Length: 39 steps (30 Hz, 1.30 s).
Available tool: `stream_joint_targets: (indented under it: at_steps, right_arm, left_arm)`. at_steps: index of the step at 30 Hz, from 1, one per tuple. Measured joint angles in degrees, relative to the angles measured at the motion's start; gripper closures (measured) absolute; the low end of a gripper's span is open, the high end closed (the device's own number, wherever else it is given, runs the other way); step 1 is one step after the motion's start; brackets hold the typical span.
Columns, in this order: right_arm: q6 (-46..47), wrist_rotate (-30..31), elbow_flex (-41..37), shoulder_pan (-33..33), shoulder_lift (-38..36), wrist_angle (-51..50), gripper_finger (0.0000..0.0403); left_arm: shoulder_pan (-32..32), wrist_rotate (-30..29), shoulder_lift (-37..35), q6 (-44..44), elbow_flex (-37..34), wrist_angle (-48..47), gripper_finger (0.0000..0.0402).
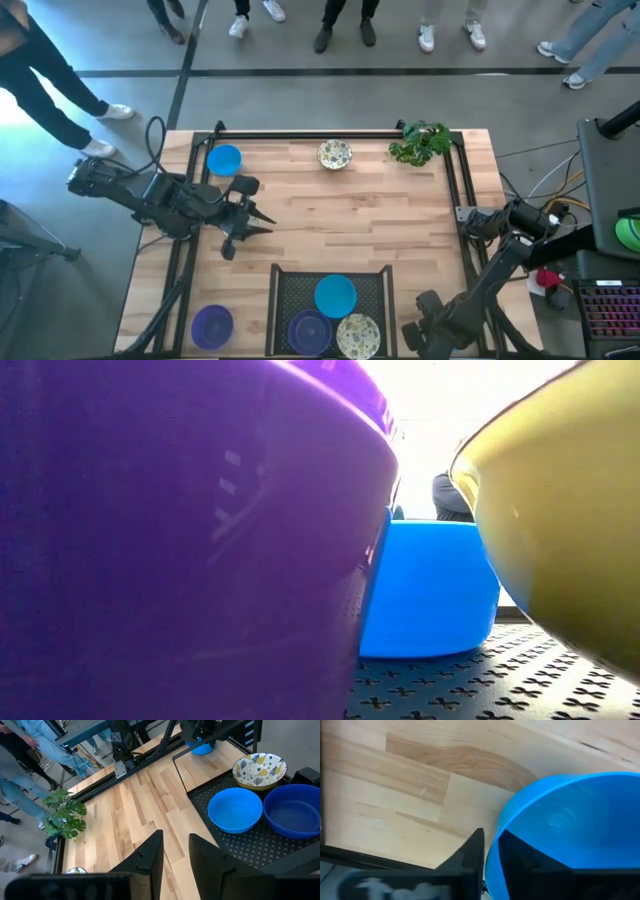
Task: Pick & Place Mini bowls
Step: Stack the bottom blue bowl on top of the blue bowl on the shelf
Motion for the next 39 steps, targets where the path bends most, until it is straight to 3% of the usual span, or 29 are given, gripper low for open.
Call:
stream_joint_targets:
  at_steps: [3, 12, 32, 39]
  right_arm:
    - [-0.3, 0.0, 0.0, 0.0, 0.1, 0.0, 0.0385]
    - [-1.6, 0.0, 2.3, -0.3, -0.5, -3.1, 0.0392]
    - [-13.8, 0.3, 24.9, -7.4, -0.6, -40.1, 0.0392]
    - [-24.8, 7.8, 27.6, -12.6, -1.6, -39.8, 0.0392]
  left_arm:
    - [0.0, 0.0, 0.0, 0.0, 0.0, 0.0, 0.0305]
    - [0.0, 0.0, 0.0, 0.0, 0.0, 0.2, 0.0305]
    - [0.0, 0.0, 0.0, -0.6, -1.0, -0.8, 0.0305]
    - [0.0, 0.0, -0.1, -1.5, -0.5, -1.4, 0.0305]
